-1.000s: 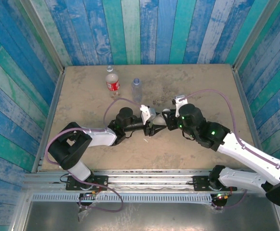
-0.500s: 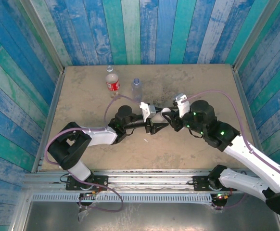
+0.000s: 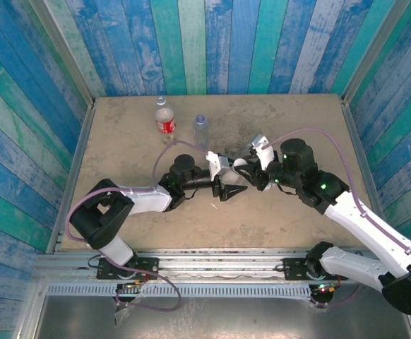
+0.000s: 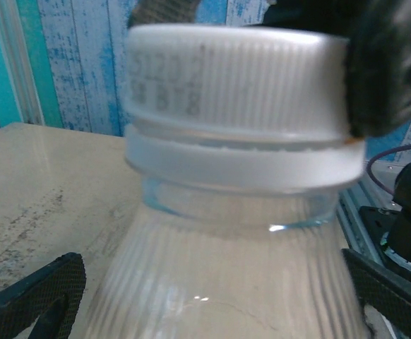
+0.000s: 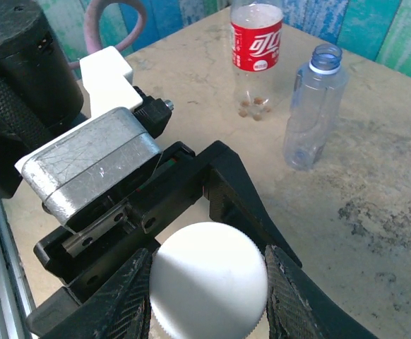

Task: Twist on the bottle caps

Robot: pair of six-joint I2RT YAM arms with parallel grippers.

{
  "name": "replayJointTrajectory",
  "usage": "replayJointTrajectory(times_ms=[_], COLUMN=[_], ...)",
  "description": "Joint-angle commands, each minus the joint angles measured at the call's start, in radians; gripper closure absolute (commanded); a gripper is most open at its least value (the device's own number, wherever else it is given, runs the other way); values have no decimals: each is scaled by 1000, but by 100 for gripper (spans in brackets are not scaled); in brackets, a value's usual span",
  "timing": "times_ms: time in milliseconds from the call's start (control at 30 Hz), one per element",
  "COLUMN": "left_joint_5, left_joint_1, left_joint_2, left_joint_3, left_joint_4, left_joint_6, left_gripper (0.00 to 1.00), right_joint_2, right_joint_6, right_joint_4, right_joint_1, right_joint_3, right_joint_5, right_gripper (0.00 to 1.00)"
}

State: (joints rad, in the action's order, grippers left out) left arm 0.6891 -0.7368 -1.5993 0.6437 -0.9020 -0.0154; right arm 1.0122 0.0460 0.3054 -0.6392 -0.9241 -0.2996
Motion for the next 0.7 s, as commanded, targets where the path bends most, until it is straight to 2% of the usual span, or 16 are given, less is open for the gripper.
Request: replayJointTrajectory(times_ms=[0, 267, 367, 667], left_joint_5=[68, 135, 143, 162], left_joint_1=[3, 2, 4, 4], left_joint_2=[49, 48, 45, 26], left_joint_3=[-12, -22, -18, 2], left_joint_4=[17, 2, 6, 21], left_joint_6=[5, -13, -9, -1], left_gripper=[6, 6, 1, 31], right_joint_2=[13, 50, 63, 75], right_joint_6=[117, 245, 288, 314], right_joint_4=[23, 90, 133, 179], right_joint_1=[33, 107, 114, 121], right_joint_3=[-49, -98, -116, -121], right_joint_5=[-154, -301, -334, -375], right_gripper=[79, 79, 79, 79])
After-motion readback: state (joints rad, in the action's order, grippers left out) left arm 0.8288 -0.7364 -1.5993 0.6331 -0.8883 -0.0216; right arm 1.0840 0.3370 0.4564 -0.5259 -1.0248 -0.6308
